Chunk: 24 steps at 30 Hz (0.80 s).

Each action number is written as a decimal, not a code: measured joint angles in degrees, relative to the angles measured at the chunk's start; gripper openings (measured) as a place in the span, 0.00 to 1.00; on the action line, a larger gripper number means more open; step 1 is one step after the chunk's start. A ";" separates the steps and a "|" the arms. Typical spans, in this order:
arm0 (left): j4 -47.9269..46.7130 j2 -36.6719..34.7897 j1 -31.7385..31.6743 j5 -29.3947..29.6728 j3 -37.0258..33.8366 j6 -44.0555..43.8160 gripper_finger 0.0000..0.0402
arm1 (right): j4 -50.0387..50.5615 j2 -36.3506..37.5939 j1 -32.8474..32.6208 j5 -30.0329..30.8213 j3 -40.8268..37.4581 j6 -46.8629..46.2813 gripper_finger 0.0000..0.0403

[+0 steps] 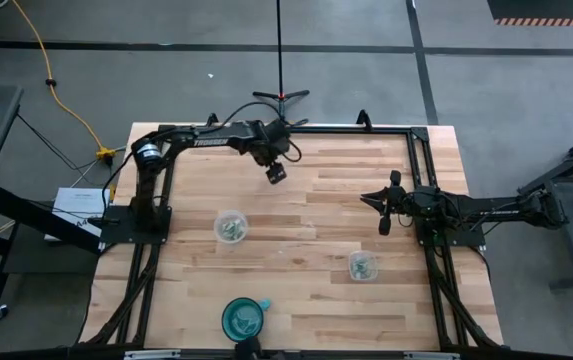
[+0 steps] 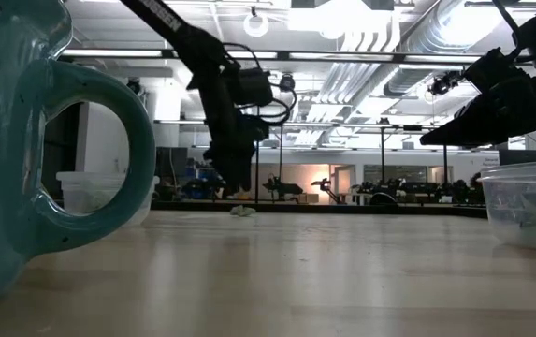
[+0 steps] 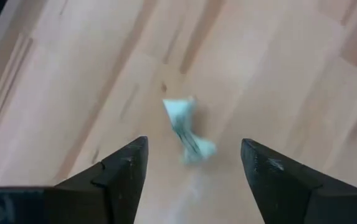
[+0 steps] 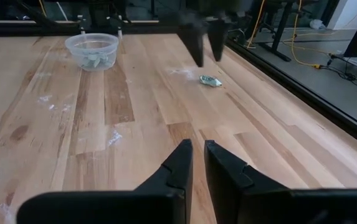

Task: Sort candy
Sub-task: Put the green candy into the circle transparent bin

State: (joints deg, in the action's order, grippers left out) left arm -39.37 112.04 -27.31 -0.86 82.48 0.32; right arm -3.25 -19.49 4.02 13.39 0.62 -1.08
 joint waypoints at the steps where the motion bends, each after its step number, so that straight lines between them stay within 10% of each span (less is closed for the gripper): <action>1: 1.36 0.54 -0.59 -0.57 0.00 -0.07 0.73 | 0.05 0.00 0.00 -0.01 0.00 0.00 0.08; 24: -7.69 0.71 -0.20 -1.10 8.28 -12.01 0.67 | 0.05 0.00 0.00 0.15 0.02 0.02 0.08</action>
State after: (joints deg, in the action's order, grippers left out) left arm -47.06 112.75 -27.52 -1.95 90.76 -11.69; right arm -3.20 -19.49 4.01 13.54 0.64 -1.06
